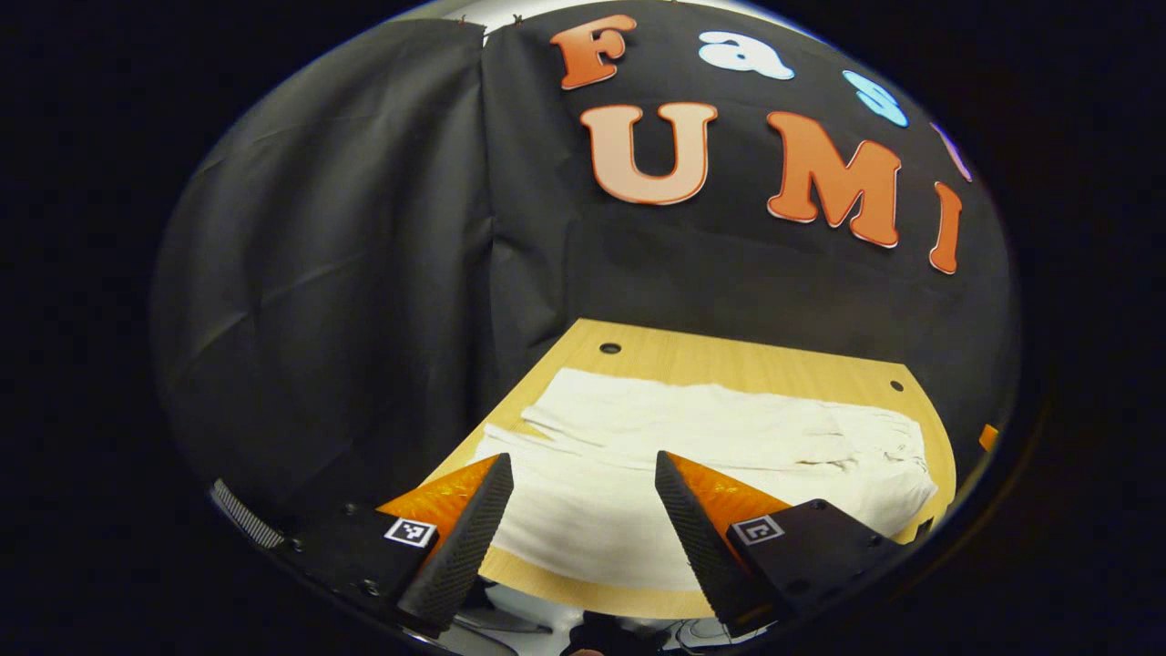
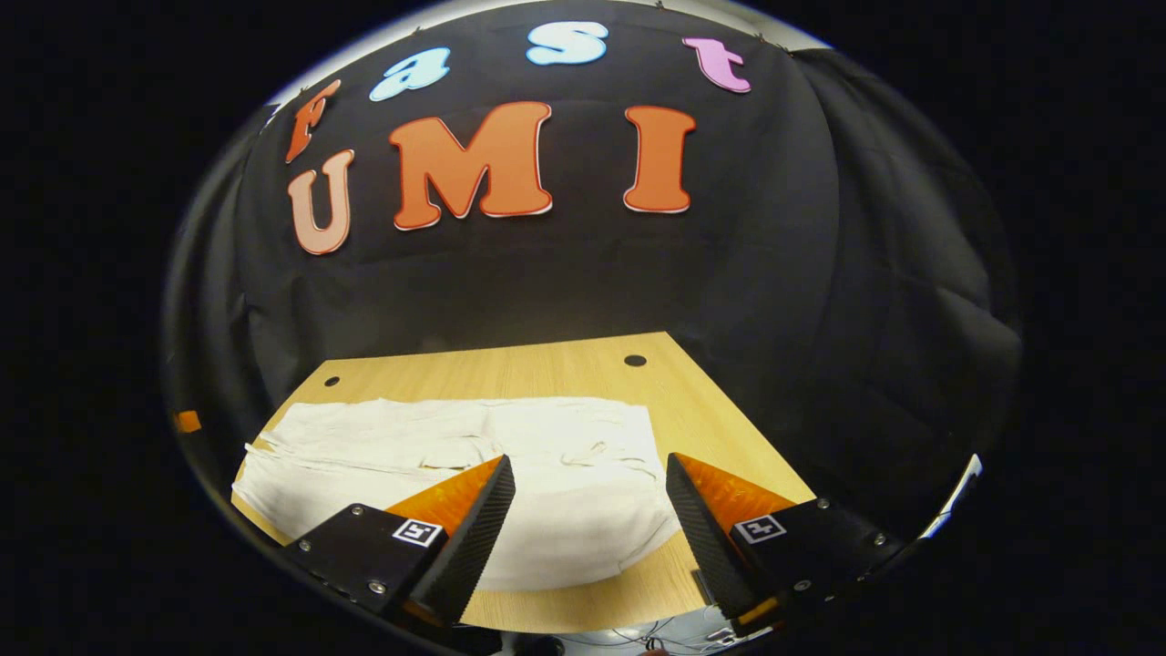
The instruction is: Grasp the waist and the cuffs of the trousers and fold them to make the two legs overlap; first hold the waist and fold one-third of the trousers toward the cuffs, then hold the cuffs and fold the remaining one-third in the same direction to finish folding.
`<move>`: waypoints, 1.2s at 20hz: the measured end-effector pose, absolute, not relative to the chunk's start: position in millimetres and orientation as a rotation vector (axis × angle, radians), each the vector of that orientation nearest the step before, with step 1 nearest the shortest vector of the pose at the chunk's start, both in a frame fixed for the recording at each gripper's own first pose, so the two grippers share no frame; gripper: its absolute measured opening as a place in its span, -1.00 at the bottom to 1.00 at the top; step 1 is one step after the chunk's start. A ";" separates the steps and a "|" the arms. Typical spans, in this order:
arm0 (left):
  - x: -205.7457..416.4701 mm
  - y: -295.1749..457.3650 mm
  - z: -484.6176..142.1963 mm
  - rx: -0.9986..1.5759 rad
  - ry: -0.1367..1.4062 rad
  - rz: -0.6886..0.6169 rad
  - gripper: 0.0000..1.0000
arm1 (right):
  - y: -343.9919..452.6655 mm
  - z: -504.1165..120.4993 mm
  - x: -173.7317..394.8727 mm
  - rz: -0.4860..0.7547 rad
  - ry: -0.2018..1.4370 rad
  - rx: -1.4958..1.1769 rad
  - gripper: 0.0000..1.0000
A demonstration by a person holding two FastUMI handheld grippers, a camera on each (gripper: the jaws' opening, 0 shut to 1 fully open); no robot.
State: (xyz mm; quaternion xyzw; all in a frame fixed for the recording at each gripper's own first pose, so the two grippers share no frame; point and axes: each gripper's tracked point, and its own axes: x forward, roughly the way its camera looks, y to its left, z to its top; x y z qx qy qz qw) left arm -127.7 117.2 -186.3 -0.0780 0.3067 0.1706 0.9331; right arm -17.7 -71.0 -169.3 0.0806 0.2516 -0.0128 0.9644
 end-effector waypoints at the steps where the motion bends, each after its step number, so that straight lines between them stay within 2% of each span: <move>1: -130.7 124.9 -200.3 -0.175 0.661 0.360 1.00 | -71.6 -176.4 -18.3 -0.035 0.537 0.169 1.00; 9: -155.3 196.7 -296.9 -0.358 0.929 0.485 1.00 | -56.1 -228.9 -24.4 -0.084 0.770 0.208 1.00; 13: -172.0 227.6 -339.0 -0.530 1.046 0.565 1.00 | -44.7 -248.6 -26.9 -0.089 0.864 0.237 1.00; 21: -183.7 276.7 -410.0 -0.725 1.266 0.699 1.00 | -30.0 -276.9 -25.8 -0.124 0.984 0.268 0.96; 24: -173.9 284.0 -432.6 -0.749 1.329 0.702 0.90 | -24.5 -284.5 -23.3 -0.148 1.014 0.296 0.96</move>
